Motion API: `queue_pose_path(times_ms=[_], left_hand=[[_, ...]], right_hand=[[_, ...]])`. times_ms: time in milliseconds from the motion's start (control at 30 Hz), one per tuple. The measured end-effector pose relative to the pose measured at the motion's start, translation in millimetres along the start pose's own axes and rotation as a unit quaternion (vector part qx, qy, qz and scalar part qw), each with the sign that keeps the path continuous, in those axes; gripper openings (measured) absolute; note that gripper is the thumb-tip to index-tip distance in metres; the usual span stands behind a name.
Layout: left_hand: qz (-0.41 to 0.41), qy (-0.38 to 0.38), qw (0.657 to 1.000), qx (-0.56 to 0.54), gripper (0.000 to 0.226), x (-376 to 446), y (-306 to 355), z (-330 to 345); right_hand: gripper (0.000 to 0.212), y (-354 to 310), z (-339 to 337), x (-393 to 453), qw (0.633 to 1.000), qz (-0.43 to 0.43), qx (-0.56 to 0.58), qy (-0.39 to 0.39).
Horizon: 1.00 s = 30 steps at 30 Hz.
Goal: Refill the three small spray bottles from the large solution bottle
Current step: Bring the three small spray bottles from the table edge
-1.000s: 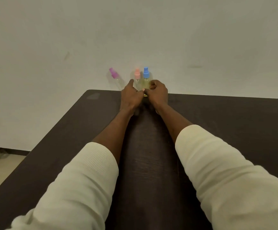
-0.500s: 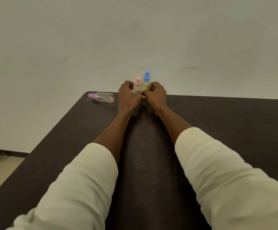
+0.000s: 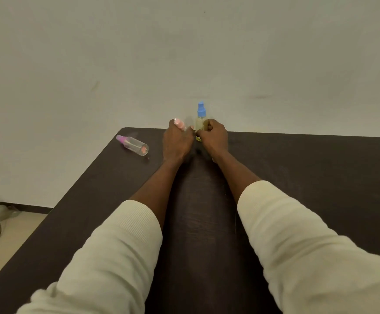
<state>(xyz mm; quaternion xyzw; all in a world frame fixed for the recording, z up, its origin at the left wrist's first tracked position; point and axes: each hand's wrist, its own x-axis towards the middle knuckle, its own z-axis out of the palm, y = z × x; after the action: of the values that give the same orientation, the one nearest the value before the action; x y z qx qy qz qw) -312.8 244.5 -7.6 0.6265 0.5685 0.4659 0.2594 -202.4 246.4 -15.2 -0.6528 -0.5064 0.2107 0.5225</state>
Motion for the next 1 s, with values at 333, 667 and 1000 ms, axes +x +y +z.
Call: queue_pose_path(times_ms=[333,667,1000], left_hand=[[0.041,-0.066,0.995,-0.055,0.024,-127,21,-46],[0.043,-0.097,0.983,-0.147,0.04,-323,67,-80],[0.068,-0.16,0.977,-0.122,0.03,-396,84,-78]], right_hand=[[0.016,-25,-74,-142,0.996,0.052,0.074,-0.018],[0.029,-30,-193,-339,0.993,0.058,0.1,-0.023],[0.034,-16,-253,-407,0.998,0.029,0.034,-0.05]])
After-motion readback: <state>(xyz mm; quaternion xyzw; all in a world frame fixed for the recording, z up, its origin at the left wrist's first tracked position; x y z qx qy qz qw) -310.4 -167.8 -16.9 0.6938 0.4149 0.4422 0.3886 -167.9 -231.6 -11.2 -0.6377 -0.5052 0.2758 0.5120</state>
